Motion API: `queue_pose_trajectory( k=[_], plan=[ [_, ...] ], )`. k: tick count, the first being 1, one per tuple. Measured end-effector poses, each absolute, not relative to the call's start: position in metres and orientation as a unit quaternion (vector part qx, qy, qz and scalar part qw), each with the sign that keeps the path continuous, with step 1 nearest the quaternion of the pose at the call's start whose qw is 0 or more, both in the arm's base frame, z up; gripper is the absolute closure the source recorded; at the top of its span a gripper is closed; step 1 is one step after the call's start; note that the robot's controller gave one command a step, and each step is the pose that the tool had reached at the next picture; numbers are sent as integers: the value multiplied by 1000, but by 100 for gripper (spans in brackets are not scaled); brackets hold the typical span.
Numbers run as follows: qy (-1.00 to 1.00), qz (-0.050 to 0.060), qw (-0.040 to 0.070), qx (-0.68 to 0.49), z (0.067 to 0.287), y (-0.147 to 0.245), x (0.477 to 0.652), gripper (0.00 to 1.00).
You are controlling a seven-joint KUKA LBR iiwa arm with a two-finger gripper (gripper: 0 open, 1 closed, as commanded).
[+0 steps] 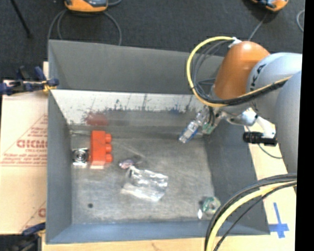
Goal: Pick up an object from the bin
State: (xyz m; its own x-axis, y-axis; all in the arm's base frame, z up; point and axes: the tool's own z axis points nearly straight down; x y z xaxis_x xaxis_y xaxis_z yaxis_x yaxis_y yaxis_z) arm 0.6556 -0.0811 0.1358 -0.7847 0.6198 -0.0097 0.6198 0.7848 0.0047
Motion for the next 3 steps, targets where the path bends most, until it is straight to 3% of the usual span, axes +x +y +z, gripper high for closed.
queue_pose_trajectory(
  k=[1, 3],
  plan=[
    [946, 0, 5, 325, 171, -82, 658, 100],
    [946, -1, 5, 324, 179, -88, 660, 100]
  ],
)
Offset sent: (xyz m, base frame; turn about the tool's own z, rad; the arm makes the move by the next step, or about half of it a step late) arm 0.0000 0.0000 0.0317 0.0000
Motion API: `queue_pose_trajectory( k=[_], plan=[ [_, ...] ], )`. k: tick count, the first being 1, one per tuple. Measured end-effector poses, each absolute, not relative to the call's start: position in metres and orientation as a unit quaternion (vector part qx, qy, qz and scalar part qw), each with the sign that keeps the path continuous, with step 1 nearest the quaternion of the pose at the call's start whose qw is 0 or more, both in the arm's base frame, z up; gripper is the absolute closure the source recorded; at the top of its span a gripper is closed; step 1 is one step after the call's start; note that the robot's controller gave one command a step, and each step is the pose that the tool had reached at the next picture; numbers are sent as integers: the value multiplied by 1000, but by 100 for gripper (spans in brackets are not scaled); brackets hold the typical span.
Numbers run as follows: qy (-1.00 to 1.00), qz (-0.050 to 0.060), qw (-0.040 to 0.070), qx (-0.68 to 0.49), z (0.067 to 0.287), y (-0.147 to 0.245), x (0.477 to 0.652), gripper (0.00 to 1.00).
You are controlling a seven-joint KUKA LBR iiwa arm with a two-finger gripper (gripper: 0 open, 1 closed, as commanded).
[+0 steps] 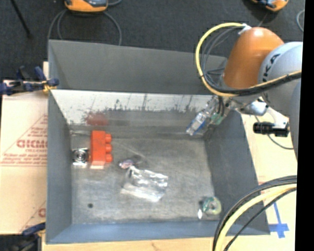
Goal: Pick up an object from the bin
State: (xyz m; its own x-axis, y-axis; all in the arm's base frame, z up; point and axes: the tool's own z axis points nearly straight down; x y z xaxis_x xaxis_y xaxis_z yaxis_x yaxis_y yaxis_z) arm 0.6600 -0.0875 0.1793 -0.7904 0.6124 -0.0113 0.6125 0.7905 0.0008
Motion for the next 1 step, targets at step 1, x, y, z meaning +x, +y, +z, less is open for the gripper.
queue_pose_trajectory(
  k=[1],
  plan=[
    [946, -2, 6, 324, 183, -90, 661, 100]
  ],
)
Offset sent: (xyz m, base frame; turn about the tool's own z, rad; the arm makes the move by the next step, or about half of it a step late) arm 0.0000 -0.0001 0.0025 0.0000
